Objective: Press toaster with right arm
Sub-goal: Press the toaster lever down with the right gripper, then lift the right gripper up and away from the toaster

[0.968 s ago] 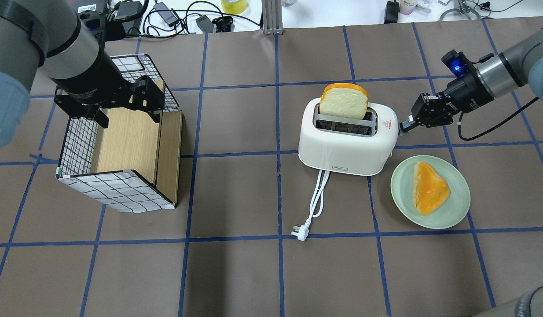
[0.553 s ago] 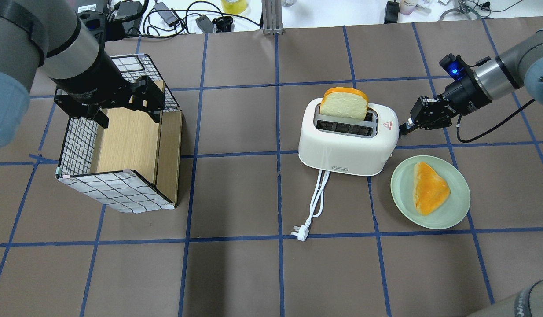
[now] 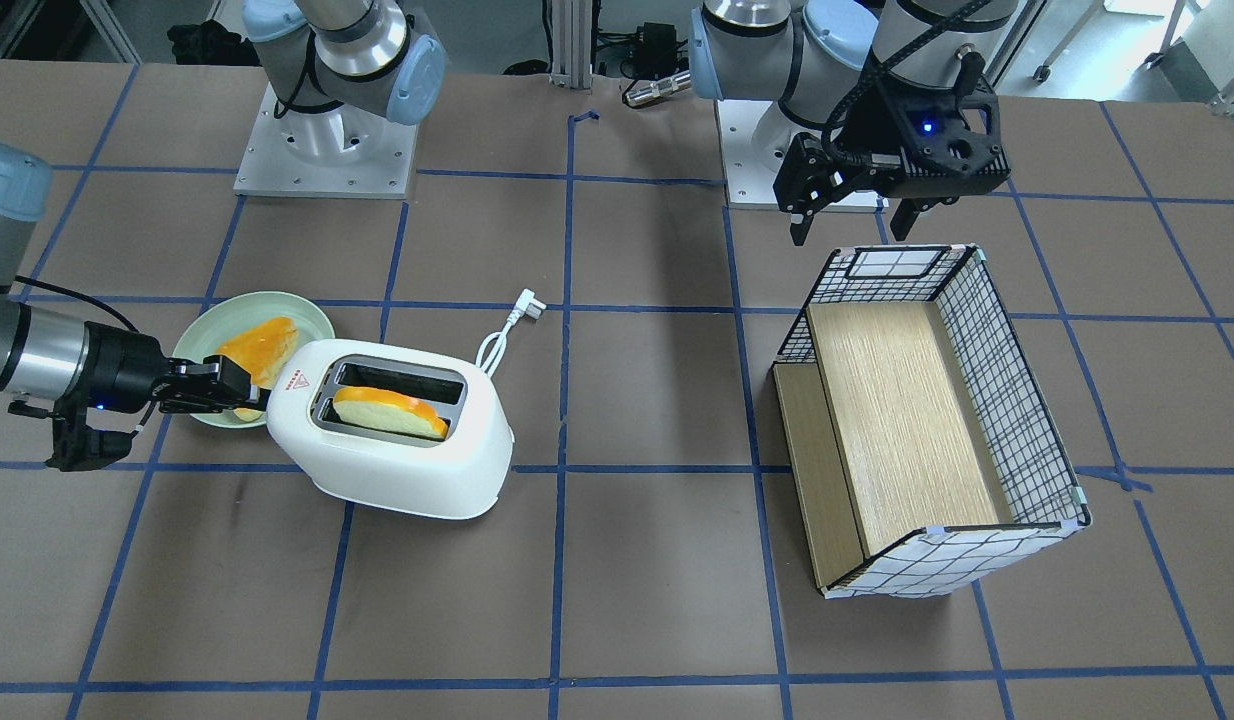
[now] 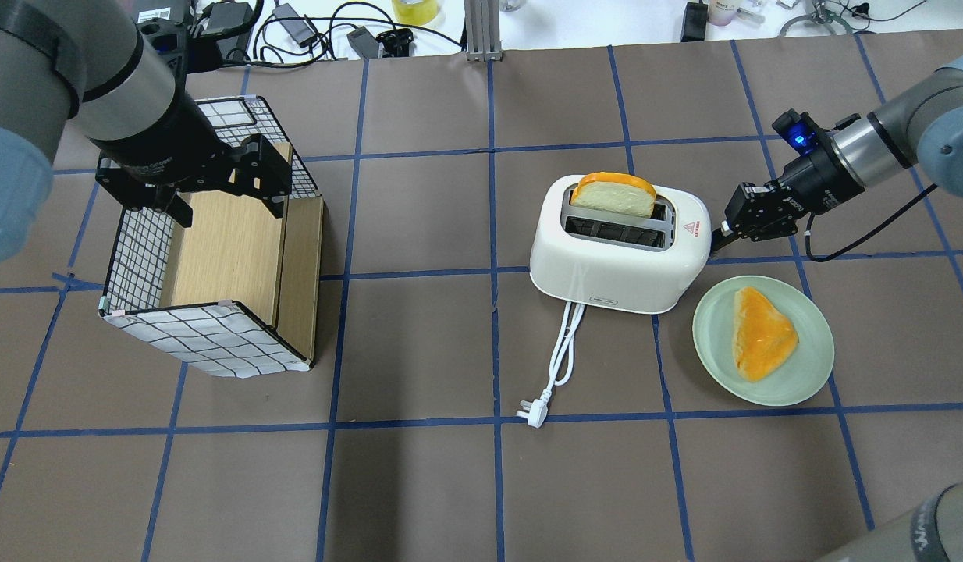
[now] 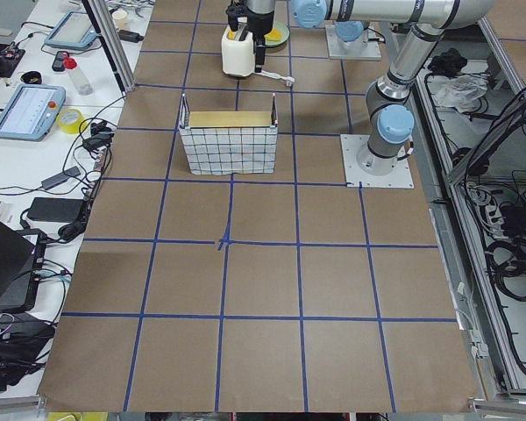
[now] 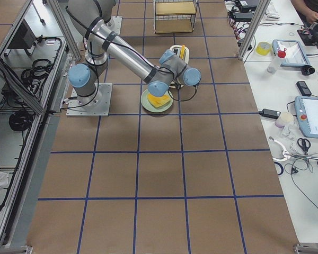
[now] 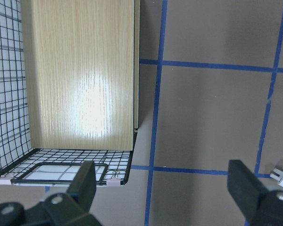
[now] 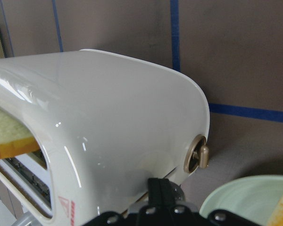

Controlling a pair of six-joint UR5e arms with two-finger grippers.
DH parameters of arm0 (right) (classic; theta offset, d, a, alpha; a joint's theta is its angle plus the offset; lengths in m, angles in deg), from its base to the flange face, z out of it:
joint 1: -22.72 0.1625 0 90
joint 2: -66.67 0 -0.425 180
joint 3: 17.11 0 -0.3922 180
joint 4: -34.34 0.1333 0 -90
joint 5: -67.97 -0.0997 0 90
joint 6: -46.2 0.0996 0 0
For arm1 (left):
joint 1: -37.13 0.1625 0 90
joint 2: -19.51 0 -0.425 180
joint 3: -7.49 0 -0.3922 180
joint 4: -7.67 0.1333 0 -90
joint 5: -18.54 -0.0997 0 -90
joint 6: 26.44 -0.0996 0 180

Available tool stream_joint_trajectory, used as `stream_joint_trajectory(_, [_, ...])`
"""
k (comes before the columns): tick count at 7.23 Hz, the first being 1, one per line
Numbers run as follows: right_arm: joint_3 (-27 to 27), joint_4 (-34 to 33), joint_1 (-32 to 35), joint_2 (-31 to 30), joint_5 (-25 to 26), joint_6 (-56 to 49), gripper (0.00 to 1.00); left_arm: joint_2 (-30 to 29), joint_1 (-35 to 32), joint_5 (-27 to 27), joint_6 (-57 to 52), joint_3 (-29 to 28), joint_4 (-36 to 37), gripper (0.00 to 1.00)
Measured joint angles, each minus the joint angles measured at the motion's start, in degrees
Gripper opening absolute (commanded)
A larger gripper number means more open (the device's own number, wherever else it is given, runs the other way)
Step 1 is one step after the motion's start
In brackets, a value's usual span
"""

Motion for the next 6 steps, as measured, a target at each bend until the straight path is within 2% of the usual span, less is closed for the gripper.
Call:
stream_joint_trajectory(4, [-0.75,-1.25,0.01,0.7,1.26,1.07,0.0,0.0,0.0,0.0,0.0,0.0,0.0,1.0])
stream_joint_trajectory(5, [-0.52,-1.29,0.08,0.3,1.44,3.14,0.03,-0.02,0.0,0.0,0.0,0.0,0.0,1.0])
stream_joint_trajectory(6, [0.42,-1.23,0.2,-1.16,2.66,7.29,0.1,-0.03,0.0,0.0,0.0,0.0,-0.02,1.0])
